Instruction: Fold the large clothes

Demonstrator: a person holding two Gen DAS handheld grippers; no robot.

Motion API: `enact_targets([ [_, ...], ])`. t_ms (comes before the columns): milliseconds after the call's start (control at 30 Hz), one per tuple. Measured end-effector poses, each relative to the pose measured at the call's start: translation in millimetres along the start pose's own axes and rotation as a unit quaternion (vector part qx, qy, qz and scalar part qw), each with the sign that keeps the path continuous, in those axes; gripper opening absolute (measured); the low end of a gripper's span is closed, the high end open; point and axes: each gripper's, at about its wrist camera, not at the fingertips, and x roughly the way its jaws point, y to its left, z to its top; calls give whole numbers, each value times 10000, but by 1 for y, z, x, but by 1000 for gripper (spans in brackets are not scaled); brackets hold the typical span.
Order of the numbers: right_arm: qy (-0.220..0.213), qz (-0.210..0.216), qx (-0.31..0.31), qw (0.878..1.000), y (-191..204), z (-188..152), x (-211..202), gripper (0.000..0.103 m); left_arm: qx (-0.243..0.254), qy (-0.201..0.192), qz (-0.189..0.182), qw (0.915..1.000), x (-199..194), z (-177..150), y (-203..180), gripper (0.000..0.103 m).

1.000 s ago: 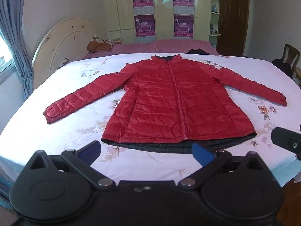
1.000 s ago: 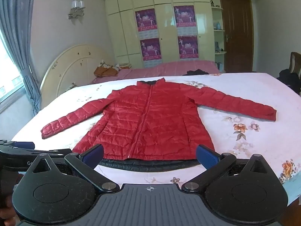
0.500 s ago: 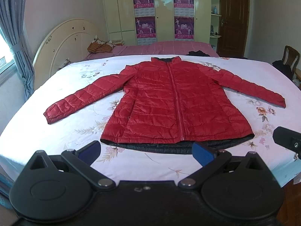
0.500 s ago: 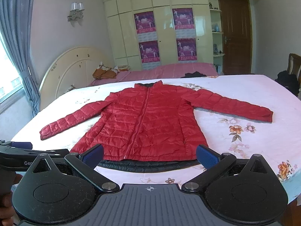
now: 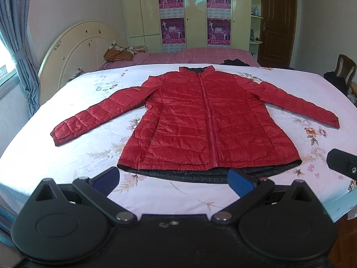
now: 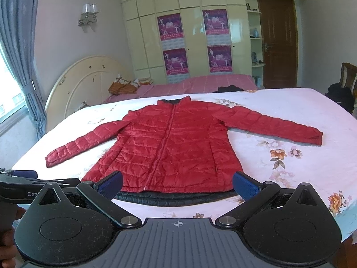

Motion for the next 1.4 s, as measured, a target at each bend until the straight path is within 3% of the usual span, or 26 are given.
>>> enact_targets([
  [1400,-5,-117,22,9999,-2,9,27,103,-107,160,47,9998,32,11,13,103],
])
